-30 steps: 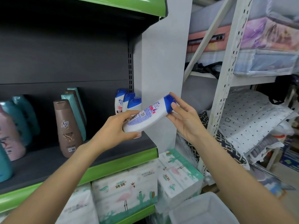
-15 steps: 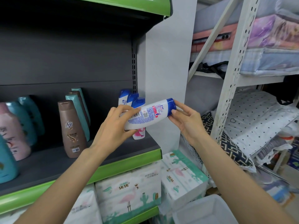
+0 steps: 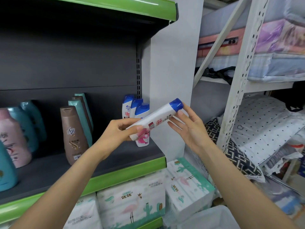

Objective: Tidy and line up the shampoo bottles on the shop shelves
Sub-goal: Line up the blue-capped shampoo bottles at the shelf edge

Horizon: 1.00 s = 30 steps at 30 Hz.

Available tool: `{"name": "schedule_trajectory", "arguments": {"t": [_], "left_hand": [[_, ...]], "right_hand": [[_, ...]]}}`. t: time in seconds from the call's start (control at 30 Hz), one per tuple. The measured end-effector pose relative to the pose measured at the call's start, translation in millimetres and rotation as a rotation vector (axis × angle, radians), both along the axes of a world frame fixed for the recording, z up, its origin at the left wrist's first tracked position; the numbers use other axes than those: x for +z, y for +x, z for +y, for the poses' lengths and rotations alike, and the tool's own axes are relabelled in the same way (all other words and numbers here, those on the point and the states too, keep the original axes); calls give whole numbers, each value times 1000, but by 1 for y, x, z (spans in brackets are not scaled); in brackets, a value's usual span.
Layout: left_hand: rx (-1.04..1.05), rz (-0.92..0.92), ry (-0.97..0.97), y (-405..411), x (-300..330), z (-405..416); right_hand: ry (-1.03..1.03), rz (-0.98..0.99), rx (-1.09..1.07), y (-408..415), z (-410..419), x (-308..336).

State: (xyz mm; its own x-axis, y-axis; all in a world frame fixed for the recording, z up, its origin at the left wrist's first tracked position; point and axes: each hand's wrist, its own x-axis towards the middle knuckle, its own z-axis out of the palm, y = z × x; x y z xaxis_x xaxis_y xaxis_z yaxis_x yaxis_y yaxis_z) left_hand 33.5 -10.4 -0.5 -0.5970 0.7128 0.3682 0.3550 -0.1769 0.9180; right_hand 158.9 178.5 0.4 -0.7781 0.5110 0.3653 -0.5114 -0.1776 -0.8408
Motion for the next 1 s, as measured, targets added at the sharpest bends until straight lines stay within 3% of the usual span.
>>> {"name": "schedule_trajectory", "arguments": {"t": [0.27,0.37,0.5,0.7,1.0], "left_hand": [[-115,-294,-57,5,-3,5],[-86,-301,-95,3,-1,7],[-41,-162,-182,1,0,10],[42,154,-278,-1,0,20],[233,355,-83,-1,22,36]], "right_hand": [[-21,6,-69,-4,-6,5],[-31,-36,-170,-5,-8,6],[-6,-83,-233,-6,-10,10],[187,-94,-230,-10,-17,21],[346,-164,-267,-30,-21,24]]}}
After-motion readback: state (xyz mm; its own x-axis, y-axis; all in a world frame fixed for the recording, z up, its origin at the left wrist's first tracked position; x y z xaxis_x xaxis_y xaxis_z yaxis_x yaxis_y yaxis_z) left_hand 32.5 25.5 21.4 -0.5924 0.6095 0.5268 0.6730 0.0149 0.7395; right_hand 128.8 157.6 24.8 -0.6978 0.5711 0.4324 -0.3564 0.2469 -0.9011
